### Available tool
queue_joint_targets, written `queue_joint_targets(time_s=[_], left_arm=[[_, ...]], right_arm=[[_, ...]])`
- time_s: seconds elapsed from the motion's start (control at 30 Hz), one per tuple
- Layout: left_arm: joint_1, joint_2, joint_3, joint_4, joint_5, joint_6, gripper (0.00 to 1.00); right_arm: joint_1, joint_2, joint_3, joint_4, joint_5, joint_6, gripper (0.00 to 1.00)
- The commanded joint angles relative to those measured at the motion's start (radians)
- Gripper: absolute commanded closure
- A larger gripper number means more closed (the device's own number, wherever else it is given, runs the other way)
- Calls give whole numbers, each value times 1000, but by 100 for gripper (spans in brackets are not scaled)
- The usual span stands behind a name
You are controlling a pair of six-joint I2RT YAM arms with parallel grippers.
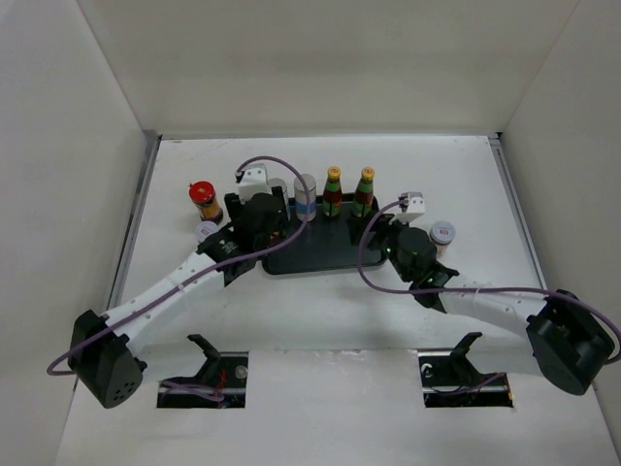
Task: Organize the condiment bottles
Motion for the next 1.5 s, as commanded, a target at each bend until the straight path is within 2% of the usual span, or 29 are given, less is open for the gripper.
queue_joint_targets(time_s=[0.0,0.27,0.53,0.73,0.9,1.0,1.2,1.47], left_arm=[[-59,22,15,134,-12,-33,61],[-93,145,-45,237,-2,-45,61],[-80,190,-100,272,47,-80,59],[-74,188,-136,295,39,-82,38],[-71,142,-120,289,11,-67,15],[-61,90,-93,297,-13,-51,11],[42,39,-10,265,-19,-30,10],[323,117,73,165,-28,-58,9]], right_arm=[[-18,-21,-6,69,-8,25,13],[-33,-28,-16,70,-6,43,13],[-39,-13,-12,70,-9,43,12],[-38,-1,-6,70,-9,43,12],[-36,-5,-8,70,-9,43,10],[-36,-7,-8,70,-9,43,10],[-36,2,-6,70,-9,43,10],[-33,9,-3,70,-9,43,9]])
